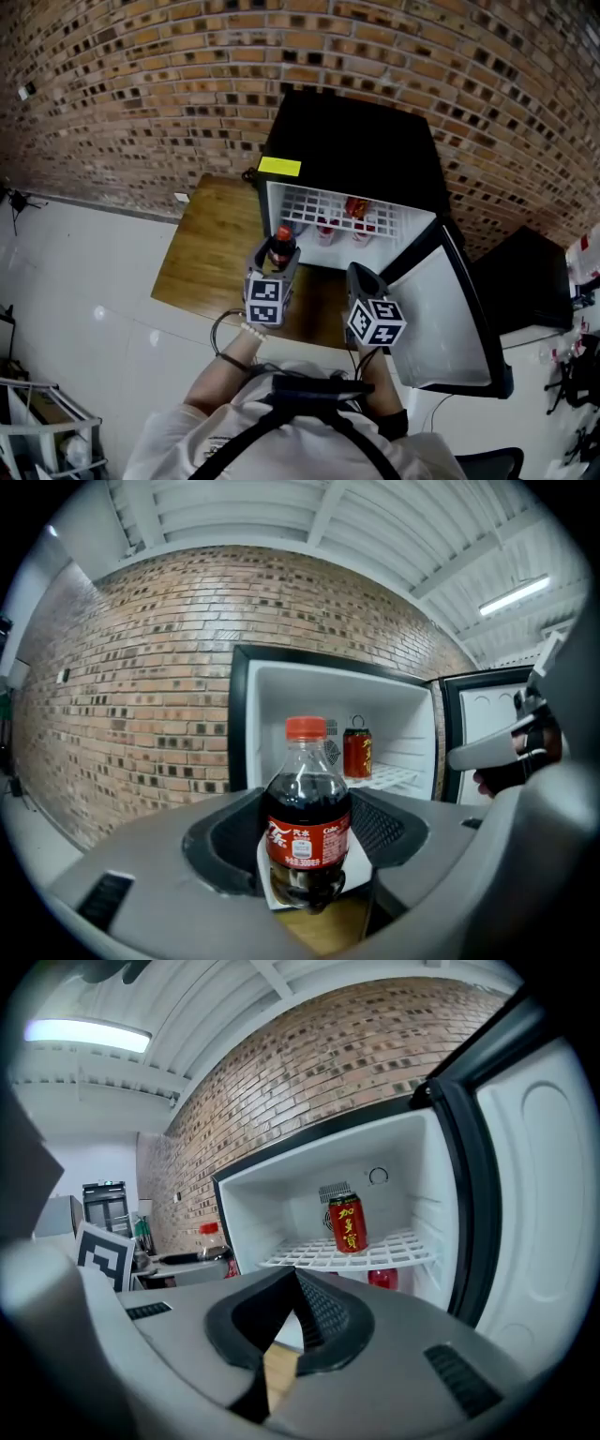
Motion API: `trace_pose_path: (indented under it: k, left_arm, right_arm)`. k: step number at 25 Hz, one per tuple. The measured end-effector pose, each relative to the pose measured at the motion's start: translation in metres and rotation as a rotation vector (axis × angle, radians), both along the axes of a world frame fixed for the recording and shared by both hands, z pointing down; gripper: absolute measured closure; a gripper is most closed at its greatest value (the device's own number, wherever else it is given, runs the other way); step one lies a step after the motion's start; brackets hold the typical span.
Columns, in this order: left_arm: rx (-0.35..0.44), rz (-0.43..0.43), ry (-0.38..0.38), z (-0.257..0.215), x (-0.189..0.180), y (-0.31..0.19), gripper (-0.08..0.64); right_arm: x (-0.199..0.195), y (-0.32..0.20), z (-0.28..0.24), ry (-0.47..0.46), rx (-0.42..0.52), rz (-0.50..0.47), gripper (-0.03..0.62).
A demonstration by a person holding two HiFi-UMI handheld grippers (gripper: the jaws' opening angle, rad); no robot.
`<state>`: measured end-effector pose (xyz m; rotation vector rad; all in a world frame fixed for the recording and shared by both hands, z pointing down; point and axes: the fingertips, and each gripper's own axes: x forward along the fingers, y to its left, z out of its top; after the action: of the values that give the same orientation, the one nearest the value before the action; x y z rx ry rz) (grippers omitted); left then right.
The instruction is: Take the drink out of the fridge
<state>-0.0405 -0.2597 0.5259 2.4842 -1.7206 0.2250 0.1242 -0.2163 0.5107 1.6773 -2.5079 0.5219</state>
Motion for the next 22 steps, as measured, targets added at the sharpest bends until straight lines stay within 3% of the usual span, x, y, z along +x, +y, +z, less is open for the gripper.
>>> trace_pose_path:
  k: [9,14,22]
  left_arm:
    - [-0.039,-0.107,-0.018,0.089,-0.074,0.021,0.273]
    - [-0.089,-0.123,-0.028,0.140,-0.088,0.023,0.273]
    - [-0.147,-0.131,-0.043,0.183,-0.100,0.012,0.273]
  right_arm:
    - [-0.040,0.003,0.010,0.016,-0.017,-0.060,0.578]
    - [-0.048,0.004,0.017,0.038,-0.027,-0.074,0.578]
    - [-0.051,0.005,0.024,0.058,-0.049,-0.071,0.578]
